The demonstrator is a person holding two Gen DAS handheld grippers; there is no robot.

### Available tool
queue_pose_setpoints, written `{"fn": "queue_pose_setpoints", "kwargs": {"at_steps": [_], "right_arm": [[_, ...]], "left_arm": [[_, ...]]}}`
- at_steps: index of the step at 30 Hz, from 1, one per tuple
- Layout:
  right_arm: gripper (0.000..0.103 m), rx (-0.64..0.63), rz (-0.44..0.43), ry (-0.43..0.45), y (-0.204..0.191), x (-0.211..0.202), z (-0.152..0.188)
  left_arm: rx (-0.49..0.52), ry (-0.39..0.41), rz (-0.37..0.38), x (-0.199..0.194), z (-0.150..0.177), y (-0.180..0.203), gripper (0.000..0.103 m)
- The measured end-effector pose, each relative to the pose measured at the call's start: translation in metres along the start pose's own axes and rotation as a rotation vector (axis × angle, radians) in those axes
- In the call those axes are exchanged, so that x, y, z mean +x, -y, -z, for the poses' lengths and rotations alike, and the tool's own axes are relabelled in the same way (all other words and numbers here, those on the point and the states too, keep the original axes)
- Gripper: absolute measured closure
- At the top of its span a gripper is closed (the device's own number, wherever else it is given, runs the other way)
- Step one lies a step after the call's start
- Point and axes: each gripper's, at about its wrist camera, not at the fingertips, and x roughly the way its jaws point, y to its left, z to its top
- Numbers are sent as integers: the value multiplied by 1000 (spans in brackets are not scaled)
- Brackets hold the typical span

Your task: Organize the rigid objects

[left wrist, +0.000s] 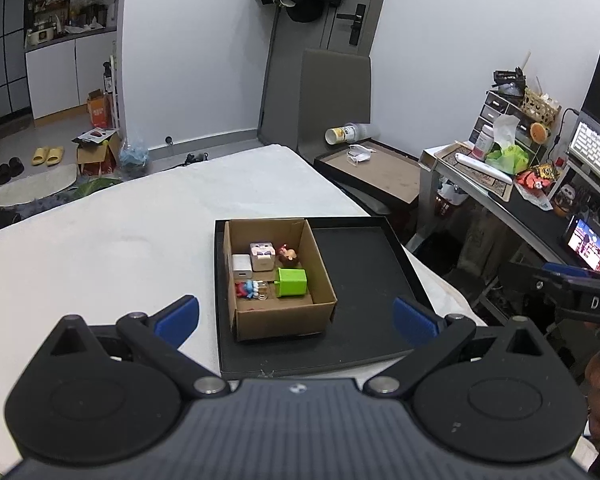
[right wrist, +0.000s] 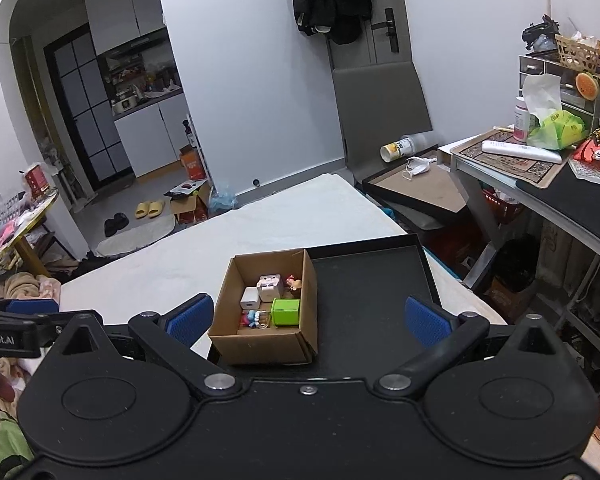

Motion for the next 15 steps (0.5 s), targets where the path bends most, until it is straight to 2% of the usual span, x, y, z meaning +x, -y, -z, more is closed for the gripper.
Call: {"fn": "queue_pose_setpoints", "kwargs": {"at_steps": [15], "right_arm": [[0,-18,12,-8,-5,4,0]], "left_arm": [[1,15,-10,-4,0,-3,1]]}}
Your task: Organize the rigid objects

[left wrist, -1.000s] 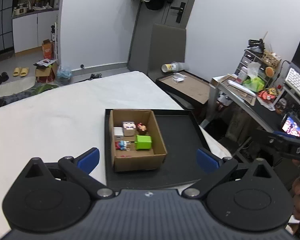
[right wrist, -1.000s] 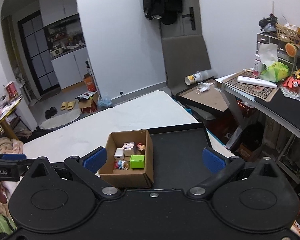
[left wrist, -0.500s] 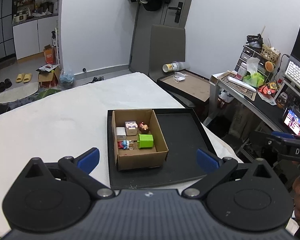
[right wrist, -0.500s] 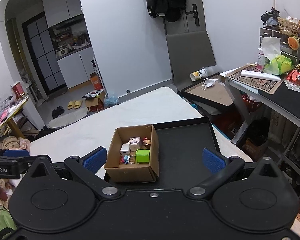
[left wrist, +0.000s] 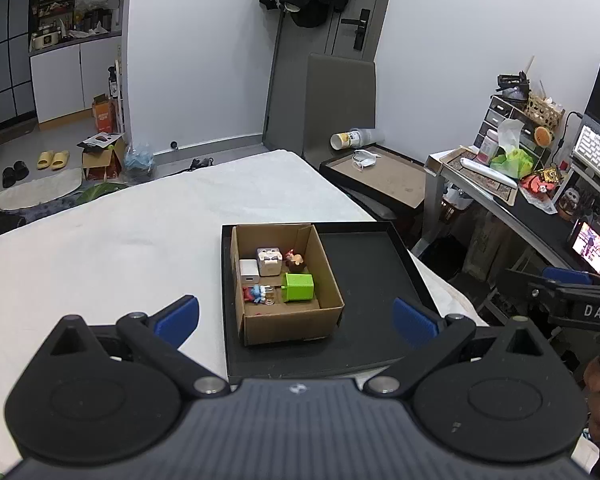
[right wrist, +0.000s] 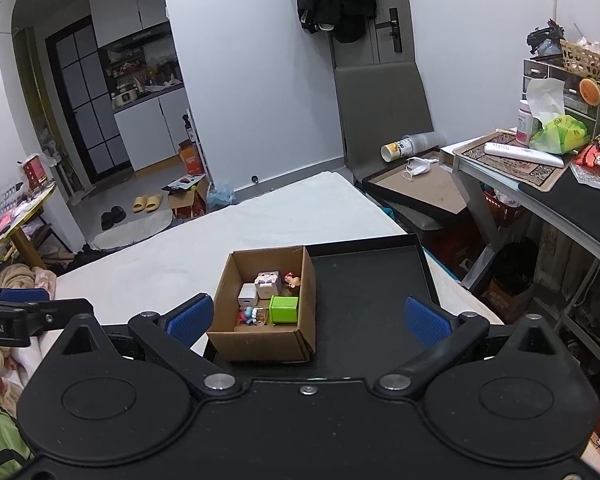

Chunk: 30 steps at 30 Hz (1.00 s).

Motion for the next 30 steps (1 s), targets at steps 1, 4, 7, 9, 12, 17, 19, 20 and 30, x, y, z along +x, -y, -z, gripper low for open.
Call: {"fn": "queue_pose_setpoints", "kwargs": {"at_steps": [1,4,7,9,12,17,19,20,30], "right_arm": [[0,0,2,-1,0,0,0],[0,-2,1,0,0,0,0],[0,-3,-1,-7,-1,3,0],[0,-7,-3,-7,-2,3,0],[0,-8,-3,-9,-3,4,0],[0,-4,8,-11,-2,5,0],[0,0,9,-10,-1,6,0],[0,-1,13,-9,-1,6,0],[0,5,9,-18,1,8,3]], "left_arm": [[-1,1,-2,0,0,0,1],[0,5,-10,-1,0,-1,1],[-6,5,-10,-1,0,-3,1],[-7,3,-10,-1,1,-4,1],[-2,0,-12,-1,1,-4,1],[-2,-5,-5,-1,3,-5,1],[-2,-8,-9,-1,3,-5,1],[-1,-8,-7,-2,3,-5,1],[2,-8,-7,0,2,-4,1]]}}
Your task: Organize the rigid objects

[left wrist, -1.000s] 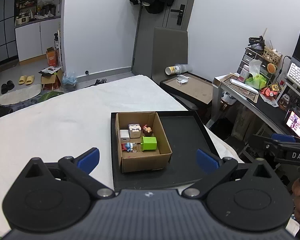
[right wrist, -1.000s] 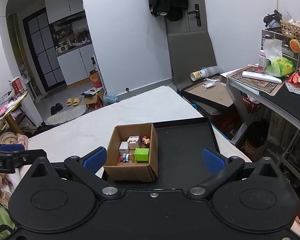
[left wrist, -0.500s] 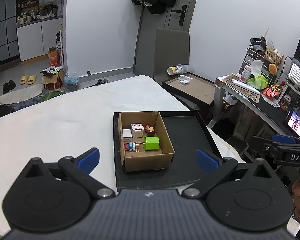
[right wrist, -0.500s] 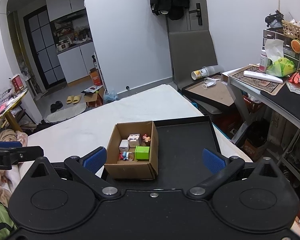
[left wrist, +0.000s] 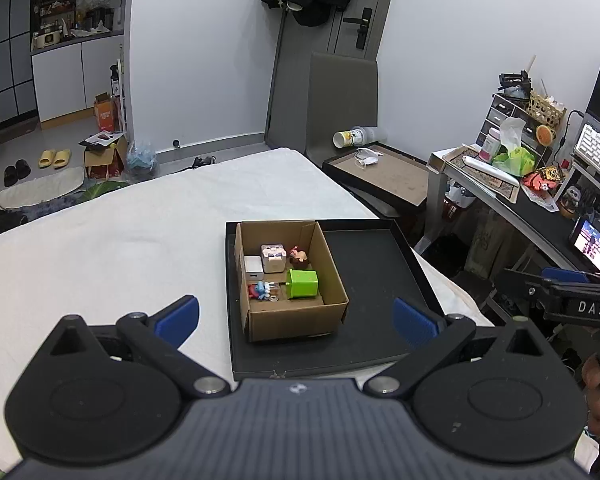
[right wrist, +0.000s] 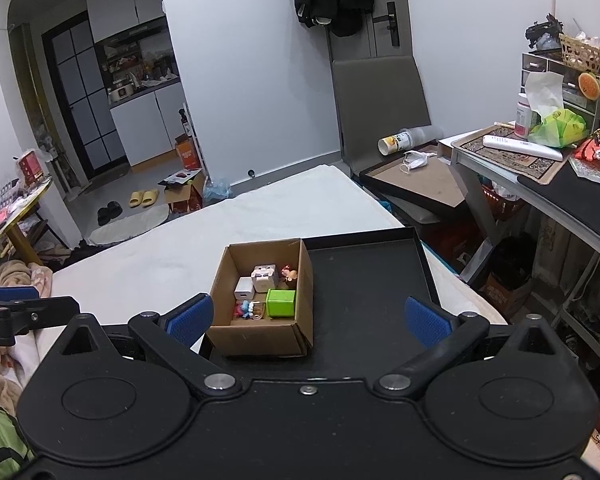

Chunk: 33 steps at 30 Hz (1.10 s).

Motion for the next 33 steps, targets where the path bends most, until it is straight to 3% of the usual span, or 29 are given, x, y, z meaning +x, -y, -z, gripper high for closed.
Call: {"fn": "queue_pose_setpoints", "kwargs": {"at_steps": [33], "right_arm": [[0,-4,54,-12,0,2,3]], "left_arm": [[12,-18,-22,6,8,3,1]]}}
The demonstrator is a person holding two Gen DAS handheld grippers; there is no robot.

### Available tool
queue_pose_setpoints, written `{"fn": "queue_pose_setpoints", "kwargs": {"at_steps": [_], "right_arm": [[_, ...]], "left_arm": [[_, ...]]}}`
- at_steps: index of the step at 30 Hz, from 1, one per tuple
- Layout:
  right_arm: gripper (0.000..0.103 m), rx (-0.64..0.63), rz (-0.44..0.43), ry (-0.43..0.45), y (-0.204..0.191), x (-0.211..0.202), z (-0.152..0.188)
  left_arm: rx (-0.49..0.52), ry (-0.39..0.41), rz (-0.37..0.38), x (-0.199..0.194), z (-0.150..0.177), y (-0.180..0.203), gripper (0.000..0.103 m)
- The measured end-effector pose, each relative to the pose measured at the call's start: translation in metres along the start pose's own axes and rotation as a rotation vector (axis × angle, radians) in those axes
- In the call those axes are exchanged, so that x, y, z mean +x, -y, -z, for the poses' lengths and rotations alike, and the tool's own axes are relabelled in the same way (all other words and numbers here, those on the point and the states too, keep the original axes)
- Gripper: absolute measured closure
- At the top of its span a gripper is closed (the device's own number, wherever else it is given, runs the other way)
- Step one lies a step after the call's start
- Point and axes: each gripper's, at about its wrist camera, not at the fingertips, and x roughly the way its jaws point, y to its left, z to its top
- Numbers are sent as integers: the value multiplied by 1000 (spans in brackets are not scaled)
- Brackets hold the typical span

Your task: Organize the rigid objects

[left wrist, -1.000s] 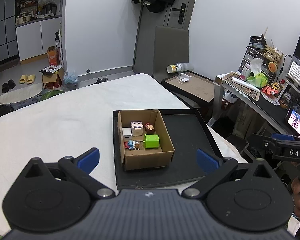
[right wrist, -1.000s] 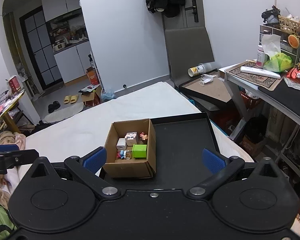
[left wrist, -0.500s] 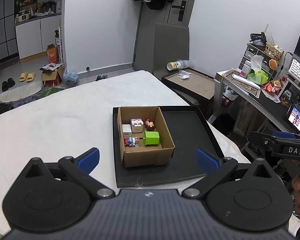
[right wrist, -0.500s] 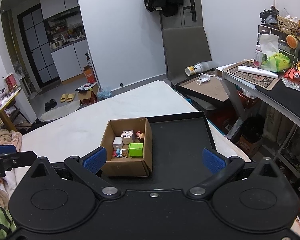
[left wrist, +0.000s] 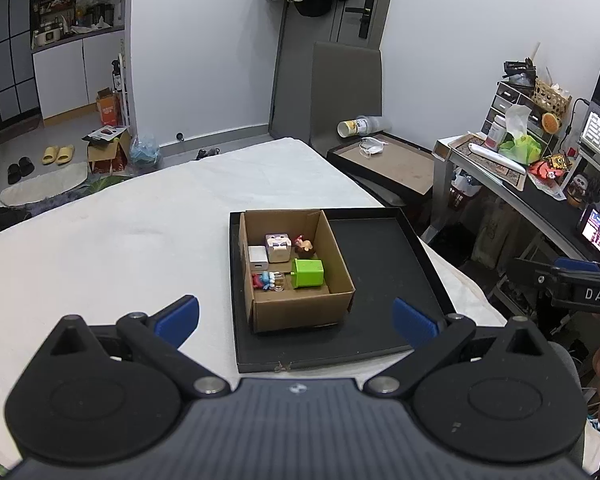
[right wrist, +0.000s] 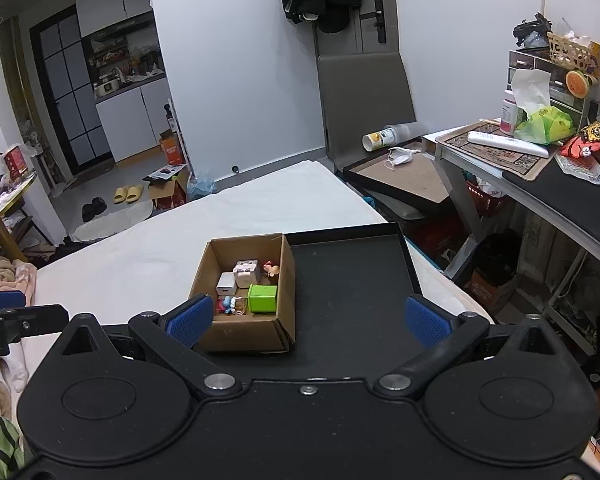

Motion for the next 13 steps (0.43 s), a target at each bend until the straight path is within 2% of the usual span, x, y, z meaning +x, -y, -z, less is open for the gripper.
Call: {"fn": "queue_pose_setpoints", "kwargs": {"at_steps": [13], "right_arm": [[0,-5,14,-7,-1,2,2]], "left_arm": [[-1,2,9,1,3,-2,1]]}}
